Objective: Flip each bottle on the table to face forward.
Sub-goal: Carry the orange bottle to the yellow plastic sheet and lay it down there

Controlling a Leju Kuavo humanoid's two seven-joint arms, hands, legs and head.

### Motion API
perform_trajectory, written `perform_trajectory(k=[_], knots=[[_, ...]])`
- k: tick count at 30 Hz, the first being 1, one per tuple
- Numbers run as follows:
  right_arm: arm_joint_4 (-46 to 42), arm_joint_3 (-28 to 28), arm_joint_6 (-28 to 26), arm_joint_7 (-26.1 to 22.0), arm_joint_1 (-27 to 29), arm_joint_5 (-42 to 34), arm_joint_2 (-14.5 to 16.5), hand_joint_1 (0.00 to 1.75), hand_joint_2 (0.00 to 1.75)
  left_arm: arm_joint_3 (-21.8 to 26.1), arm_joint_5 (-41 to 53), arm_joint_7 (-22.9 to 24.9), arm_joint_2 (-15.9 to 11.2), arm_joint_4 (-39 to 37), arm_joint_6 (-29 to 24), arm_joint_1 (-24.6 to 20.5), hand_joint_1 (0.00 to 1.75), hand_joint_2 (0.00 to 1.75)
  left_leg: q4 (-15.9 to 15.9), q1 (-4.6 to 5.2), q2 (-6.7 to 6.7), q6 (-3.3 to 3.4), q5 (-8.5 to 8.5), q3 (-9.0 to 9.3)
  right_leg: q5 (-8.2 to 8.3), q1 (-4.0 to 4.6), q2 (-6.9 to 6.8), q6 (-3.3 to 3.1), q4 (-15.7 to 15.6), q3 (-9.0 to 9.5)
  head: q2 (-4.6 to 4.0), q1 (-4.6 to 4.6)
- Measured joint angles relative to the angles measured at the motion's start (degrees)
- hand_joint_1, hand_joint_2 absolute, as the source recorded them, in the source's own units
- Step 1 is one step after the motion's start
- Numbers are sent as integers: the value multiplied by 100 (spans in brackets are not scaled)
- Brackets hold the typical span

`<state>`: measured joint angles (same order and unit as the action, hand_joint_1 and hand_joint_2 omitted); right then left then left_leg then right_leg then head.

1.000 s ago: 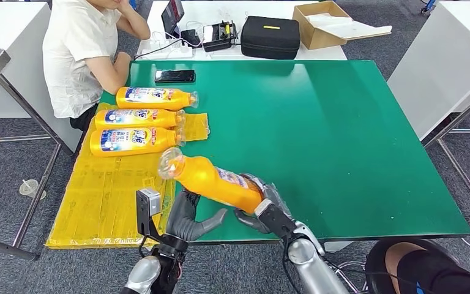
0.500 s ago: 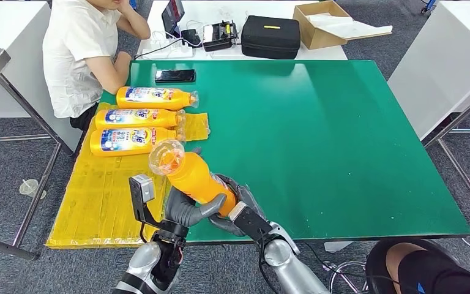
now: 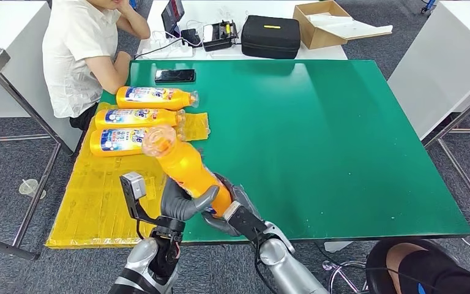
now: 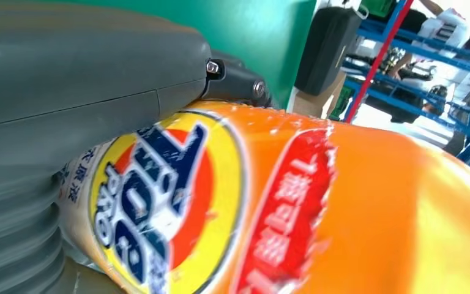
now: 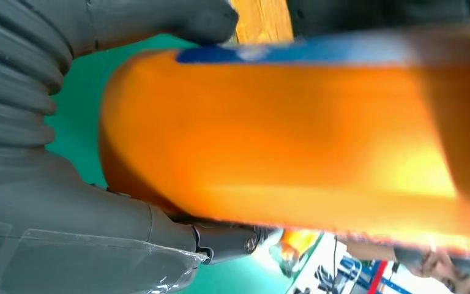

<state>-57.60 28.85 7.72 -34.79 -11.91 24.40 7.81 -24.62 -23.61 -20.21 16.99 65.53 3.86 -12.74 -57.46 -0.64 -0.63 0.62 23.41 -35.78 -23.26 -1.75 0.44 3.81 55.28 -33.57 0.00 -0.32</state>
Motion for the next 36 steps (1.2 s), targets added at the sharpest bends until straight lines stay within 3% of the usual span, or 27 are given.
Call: perform_trajectory(k=[12,15,19,25,30,36], knots=[[432,-152,-1017,107,192,393,77,0,175,257,1099,82,-29,259,-789,-3,175,175,0,0,-2,0,0,-5,0,0,-1,0,0,-1,0,1],[471,-389,-1425,106,332,686,61,0,175,393,2417,151,-89,439,-1113,71,175,175,0,0,-4,0,0,-8,0,0,-2,0,0,-3,0,1],[400,-876,-2094,127,500,1242,26,0,175,656,5094,454,-248,797,-1463,162,175,175,1,0,-3,0,0,-11,0,0,-2,0,0,-5,0,1],[67,-1546,-2532,78,657,1695,7,0,175,1080,7002,992,-536,1003,-1370,175,175,175,1,0,-1,-1,-3,-11,1,1,-2,0,0,-10,0,1],[-254,-1959,-2324,-88,638,1675,9,0,175,1274,8642,1293,-1096,212,-1164,-312,175,175,2,-3,0,-9,-14,-10,3,2,-1,-2,4,-11,0,1],[-227,-2027,-2173,-289,559,1625,69,0,175,1374,9018,1040,-1498,-1177,-1393,-892,175,175,1,-3,-5,-8,-18,-11,4,0,-3,-1,9,-8,0,1]])
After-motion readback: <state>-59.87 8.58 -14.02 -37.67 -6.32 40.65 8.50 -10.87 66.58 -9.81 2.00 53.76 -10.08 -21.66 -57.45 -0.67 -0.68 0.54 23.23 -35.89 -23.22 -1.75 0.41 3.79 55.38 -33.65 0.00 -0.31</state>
